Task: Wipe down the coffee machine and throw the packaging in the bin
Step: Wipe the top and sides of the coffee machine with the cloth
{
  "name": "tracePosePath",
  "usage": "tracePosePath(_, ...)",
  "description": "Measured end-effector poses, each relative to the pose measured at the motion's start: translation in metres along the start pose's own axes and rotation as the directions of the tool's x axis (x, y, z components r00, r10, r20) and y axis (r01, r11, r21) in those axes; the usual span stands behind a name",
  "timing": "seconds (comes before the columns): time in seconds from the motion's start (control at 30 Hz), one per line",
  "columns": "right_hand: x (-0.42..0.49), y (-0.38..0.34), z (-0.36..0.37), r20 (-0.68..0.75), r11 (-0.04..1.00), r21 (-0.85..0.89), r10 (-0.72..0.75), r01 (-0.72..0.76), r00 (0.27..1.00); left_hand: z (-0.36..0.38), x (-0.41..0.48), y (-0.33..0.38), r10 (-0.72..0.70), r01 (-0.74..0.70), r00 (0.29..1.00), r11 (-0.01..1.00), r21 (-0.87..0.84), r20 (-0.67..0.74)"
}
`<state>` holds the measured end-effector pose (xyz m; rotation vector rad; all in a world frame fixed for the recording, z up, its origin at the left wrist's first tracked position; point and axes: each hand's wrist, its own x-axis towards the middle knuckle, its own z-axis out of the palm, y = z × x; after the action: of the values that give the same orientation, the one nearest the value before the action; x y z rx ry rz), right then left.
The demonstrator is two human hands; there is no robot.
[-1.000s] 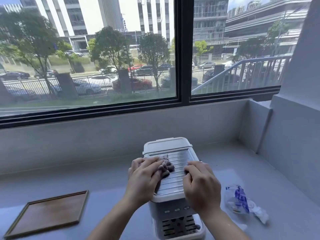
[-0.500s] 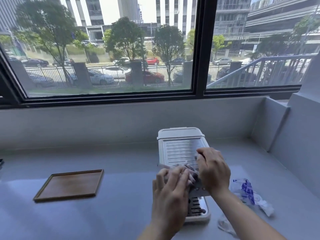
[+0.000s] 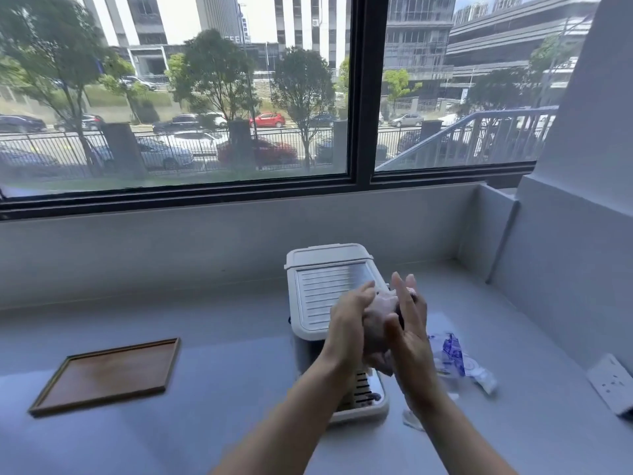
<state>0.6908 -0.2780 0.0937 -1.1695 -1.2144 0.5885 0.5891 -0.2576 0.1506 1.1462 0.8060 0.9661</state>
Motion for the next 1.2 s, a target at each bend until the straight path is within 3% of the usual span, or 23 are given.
tracePosePath(0.03,0.001,0.003,0.000,0.012,0.994,-0.104,-0.029,0.030,1.000,-0.006,0.001,0.001,-0.068,0.073,0.997,0.985,-0.155,0.037)
tracePosePath(0.07,0.002,0.007,-0.001,0.027,0.974,-0.219,-0.053,0.057,0.998,-0.013,0.001,0.003,-0.063,0.071,0.997,0.985,-0.159,0.054)
tracePosePath(0.1,0.004,0.012,-0.004,0.046,0.949,-0.306,-0.068,0.079,0.997,-0.022,-0.001,0.005,-0.021,0.023,0.999,0.997,-0.068,0.040)
tracePosePath(0.13,0.006,0.015,-0.007,0.063,0.930,-0.355,-0.074,0.092,0.995,-0.033,0.000,0.004,0.096,-0.097,0.995,0.986,0.135,0.016)
tracePosePath(0.17,0.010,0.017,-0.012,0.070,0.921,-0.378,-0.075,0.096,0.995,-0.047,0.004,0.001,0.274,-0.261,0.961,0.866,0.426,0.032)
tracePosePath(0.2,0.013,0.017,-0.017,0.073,0.916,-0.390,-0.076,0.098,0.994,-0.062,0.010,-0.003,0.435,-0.378,0.893,0.580,0.722,0.118)
tracePosePath(0.23,0.019,0.017,-0.021,0.074,0.912,-0.398,-0.074,0.098,0.994,-0.075,0.018,-0.007,0.495,-0.384,0.839,0.246,0.890,0.225)
tracePosePath(0.27,0.025,0.017,-0.024,0.068,0.913,-0.400,-0.059,0.081,0.996,-0.085,0.025,-0.011,0.455,-0.343,0.839,0.017,0.939,0.298)
tracePosePath(0.3,0.032,0.016,-0.024,0.047,0.918,-0.395,-0.022,0.039,0.999,-0.091,0.030,-0.015,0.385,-0.313,0.862,-0.110,0.943,0.331)
tracePosePath(0.33,0.039,0.016,-0.023,0.012,0.921,-0.390,0.024,-0.017,1.000,-0.094,0.034,-0.019,0.320,-0.308,0.882,-0.159,0.938,0.344)
tracePosePath(0.43,0.042,0.016,-0.012,-0.102,0.889,-0.428,0.132,-0.164,0.986,-0.096,0.038,-0.029,0.315,-0.301,0.892,-0.116,0.947,0.323)
tracePosePath(0.53,0.023,0.013,0.008,-0.084,0.736,-0.674,-0.001,-0.056,0.996,-0.096,0.037,-0.033,0.415,-0.304,0.857,-0.072,0.950,0.306)
tracePosePath(0.6,0.029,0.011,0.012,-0.047,0.683,-0.730,-0.003,-0.032,0.999,-0.094,0.037,-0.034,0.445,-0.304,0.847,-0.043,0.952,0.290)
tracePosePath(0.8,0.130,0.020,0.006,-0.040,0.645,-0.733,0.277,-0.217,0.960,-0.095,0.037,-0.035,0.434,-0.297,0.854,-0.050,0.954,0.289)
tracePosePath(0.9,0.170,0.033,0.014,-0.105,0.569,-0.771,0.328,-0.285,0.939,-0.096,0.038,-0.035,0.448,-0.304,0.845,-0.047,0.952,0.292)
tracePosePath(0.97,0.189,0.040,0.018,-0.105,0.623,-0.718,0.341,-0.309,0.934,-0.096,0.039,-0.035,0.456,-0.301,0.844,-0.032,0.953,0.282)
tracePosePath(1.1,0.188,0.046,0.013,-0.037,0.842,-0.408,0.370,-0.352,0.928,-0.096,0.039,-0.039,0.469,-0.297,0.841,-0.019,0.955,0.271)
tracePosePath(1.2,0.154,0.043,0.000,-0.059,0.843,-0.473,0.261,-0.258,0.963,-0.097,0.041,-0.041,0.480,-0.290,0.837,-0.021,0.957,0.264)
